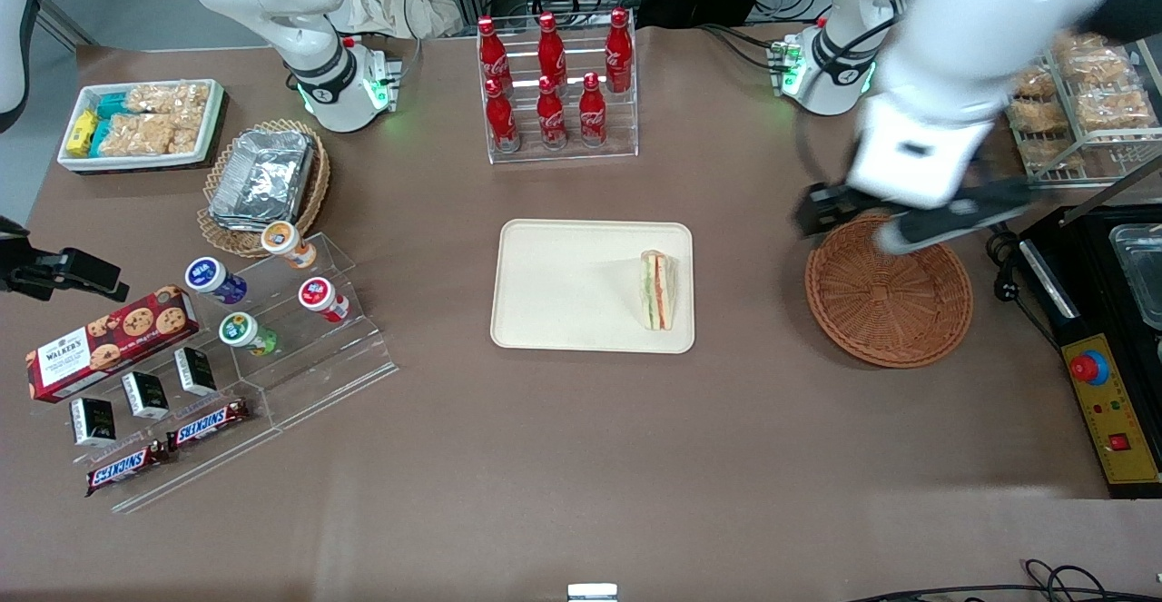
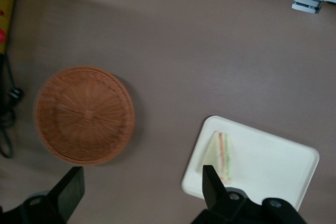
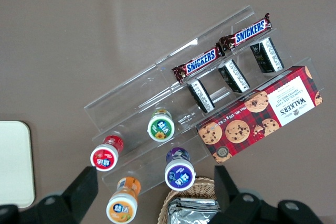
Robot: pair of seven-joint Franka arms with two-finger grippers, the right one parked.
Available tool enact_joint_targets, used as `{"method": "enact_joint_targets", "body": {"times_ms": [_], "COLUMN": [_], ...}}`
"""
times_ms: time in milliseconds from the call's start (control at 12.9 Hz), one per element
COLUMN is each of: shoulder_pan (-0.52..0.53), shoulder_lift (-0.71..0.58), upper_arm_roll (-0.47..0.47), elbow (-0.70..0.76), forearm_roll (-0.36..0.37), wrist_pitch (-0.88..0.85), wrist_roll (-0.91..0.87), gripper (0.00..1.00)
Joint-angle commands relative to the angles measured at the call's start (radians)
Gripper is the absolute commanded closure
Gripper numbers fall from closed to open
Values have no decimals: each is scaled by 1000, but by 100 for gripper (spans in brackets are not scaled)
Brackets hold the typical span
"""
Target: Place sandwich from basket to tray
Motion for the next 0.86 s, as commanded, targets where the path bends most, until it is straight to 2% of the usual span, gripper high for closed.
{"method": "enact_joint_targets", "body": {"times_ms": [0,156,233,467,778], "shoulder_pan": [-89,-127,-146,-142,-119], "shoulder_lift": [-137,-203,-228,-339,-340], "upper_arm_roll": [221,349,387,398,400], "elbow": [-84,-168,-219,-407,-396], "forearm_roll": [-51,-77,-75,-69,-72], "wrist_pitch": [-67,-55,-27,101,85], "wrist_roll": [326,538,588,617,631], "gripper": [0,0,0,0,0]}}
